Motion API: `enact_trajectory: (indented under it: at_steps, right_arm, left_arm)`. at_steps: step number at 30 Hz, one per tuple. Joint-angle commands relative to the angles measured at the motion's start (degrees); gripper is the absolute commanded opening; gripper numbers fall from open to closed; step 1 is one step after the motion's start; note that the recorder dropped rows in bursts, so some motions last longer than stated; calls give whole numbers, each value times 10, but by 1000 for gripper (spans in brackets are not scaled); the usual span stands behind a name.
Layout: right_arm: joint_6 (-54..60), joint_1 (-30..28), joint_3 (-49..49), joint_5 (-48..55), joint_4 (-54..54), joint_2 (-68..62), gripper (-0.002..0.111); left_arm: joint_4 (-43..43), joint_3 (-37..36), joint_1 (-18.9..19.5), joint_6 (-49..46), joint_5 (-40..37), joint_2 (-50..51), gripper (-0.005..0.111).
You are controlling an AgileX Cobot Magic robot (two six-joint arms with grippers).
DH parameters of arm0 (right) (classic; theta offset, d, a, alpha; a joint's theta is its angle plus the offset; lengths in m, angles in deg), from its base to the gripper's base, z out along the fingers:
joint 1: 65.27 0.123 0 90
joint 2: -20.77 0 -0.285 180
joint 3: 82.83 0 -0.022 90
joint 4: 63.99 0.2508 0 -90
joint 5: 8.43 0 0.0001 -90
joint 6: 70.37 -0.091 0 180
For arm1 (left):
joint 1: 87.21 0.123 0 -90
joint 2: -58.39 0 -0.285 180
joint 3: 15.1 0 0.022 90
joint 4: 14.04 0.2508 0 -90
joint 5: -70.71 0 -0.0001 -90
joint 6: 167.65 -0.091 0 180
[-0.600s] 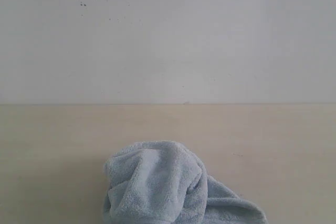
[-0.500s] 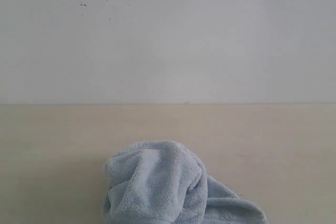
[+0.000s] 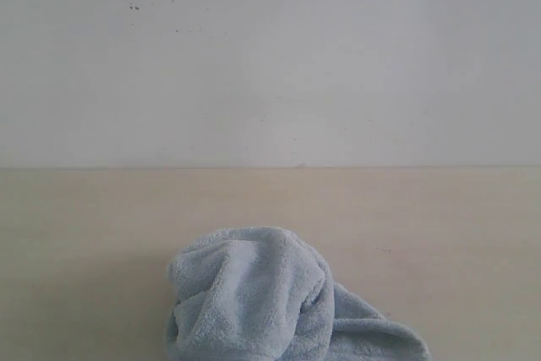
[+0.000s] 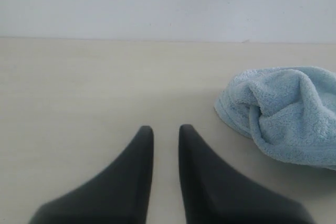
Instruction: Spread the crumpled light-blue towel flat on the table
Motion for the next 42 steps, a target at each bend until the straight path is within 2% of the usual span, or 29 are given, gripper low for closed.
enact_trajectory:
  at_steps: [1, 3, 7, 11, 15, 17, 18, 21, 24, 27, 42]
  right_arm:
    - [-12, -3, 0, -8, 0, 3, 5]
    - [-53, -3, 0, -41, 29, 3, 5]
    - [-95, -3, 0, -117, 93, 3, 5]
    - [-115, -3, 0, -144, 138, 3, 5]
    - [-127, -3, 0, -134, 145, 3, 5]
    - [-175, -3, 0, -115, 145, 3, 5]
    - [-234, -3, 0, -88, 137, 2, 5]
    - [-243, -3, 0, -111, 64, -74, 5]
    - [-201, -3, -57, -138, 20, -193, 5]
    - [-144, -3, -93, -138, 20, -245, 5]
    - [-111, -3, -99, -211, -12, -250, 5]
  left_arm:
    - [1, -2, -2, -4, 8, -2, 18]
    - [-1, -2, -2, -4, 17, -2, 18]
    - [-183, -2, -2, 48, 83, -2, 18]
    - [-296, -2, -2, 50, 96, -2, 18]
    - [-307, -2, -3, 50, 84, -2, 18]
    - [-331, -2, -3, 50, 66, -2, 18]
    - [-344, -2, -3, 33, 47, -2, 18]
    - [-353, 22, -3, -15, -8, -2, 18]
    - [-400, 31, -3, -80, -17, 5, 18]
    - [-407, 31, -3, -91, -16, 32, 18]
    - [-407, 31, -3, -140, -2, 47, 18]
